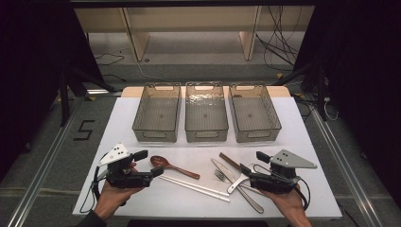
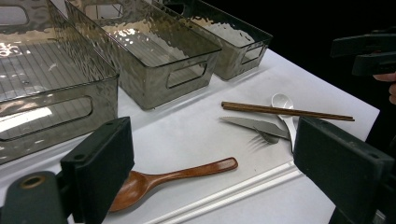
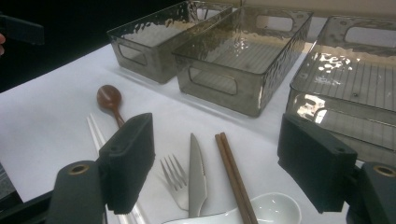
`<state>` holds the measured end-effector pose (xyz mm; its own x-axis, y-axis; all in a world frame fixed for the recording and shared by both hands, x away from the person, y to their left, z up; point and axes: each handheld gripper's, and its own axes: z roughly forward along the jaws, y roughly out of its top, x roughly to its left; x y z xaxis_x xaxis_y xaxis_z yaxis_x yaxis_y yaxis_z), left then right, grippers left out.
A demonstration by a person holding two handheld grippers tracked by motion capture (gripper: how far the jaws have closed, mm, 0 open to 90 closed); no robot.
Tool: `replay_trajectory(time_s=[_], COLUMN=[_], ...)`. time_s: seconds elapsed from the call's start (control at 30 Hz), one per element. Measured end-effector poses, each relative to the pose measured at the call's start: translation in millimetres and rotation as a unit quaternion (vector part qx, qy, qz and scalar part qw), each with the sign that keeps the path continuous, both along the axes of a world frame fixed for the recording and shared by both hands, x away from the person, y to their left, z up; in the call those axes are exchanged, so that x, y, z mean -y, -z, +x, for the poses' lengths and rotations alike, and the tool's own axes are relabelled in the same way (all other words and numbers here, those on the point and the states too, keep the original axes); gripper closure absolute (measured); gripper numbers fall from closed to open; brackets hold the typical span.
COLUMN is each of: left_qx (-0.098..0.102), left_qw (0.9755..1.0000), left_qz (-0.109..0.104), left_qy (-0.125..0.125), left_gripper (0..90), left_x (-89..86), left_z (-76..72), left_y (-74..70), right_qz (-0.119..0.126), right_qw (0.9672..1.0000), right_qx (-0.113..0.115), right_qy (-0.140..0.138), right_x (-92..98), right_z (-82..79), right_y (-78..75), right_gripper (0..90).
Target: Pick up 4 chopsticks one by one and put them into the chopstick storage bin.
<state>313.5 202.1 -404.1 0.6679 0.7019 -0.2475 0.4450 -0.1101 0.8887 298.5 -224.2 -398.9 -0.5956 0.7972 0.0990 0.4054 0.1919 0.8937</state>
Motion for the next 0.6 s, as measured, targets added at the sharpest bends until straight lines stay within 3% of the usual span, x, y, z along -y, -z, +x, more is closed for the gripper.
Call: replay_trajectory(time_s=[0.2, 0.5, 0.6], left_qx=[0.001, 0.004, 0.004], left_qw=[1.0, 1.0, 1.0], left_qz=[0.003, 0.004, 0.004], left_qy=[-0.002, -0.002, -0.003], left_gripper=[11.6, 11.7, 11.6], left_x=[0.7, 0.4, 0.4], left_z=[-0.4, -0.8, -0.6], left_y=[-0.2, -0.8, -0.7], right_qz=[-0.002, -0.027, -0.057], right_qw=[1.0, 0.9993, 0.9974], right_qx=[-0.003, 0.0, -0.026], right_qy=[-0.002, -0.025, -0.035], right_x=[2.6, 5.0, 5.5], right_z=[2.8, 9.0, 15.8], right_y=[-1.7, -11.1, -12.9], right_gripper=[30.8, 34.7, 36.4])
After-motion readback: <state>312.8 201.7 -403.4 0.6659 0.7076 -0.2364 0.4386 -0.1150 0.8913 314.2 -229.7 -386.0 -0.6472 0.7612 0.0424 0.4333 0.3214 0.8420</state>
